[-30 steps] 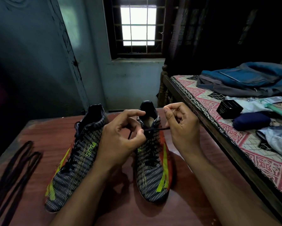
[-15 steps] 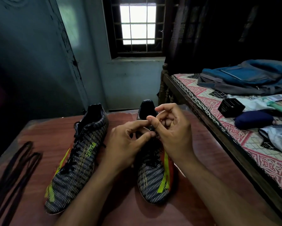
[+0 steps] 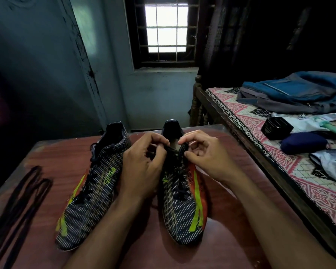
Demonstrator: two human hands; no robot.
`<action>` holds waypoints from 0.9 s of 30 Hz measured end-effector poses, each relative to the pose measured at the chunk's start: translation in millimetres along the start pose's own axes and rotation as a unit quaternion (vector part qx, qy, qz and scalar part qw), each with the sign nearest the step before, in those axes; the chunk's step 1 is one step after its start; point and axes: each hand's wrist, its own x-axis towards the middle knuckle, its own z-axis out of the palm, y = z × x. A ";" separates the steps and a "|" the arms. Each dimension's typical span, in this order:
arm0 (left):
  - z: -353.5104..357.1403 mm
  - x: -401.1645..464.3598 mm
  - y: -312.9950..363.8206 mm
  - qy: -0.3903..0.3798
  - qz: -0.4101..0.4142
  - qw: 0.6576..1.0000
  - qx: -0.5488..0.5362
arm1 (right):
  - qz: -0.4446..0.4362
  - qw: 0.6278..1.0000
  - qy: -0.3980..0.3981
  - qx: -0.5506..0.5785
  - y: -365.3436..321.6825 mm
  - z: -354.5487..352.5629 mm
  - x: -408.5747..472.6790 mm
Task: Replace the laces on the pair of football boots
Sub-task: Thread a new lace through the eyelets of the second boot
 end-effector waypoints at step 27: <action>-8.3 8.0 -11.4 -0.145 -0.095 0.984 0.041 | 0.020 0.992 -0.039 0.117 -4.4 11.7 -4.0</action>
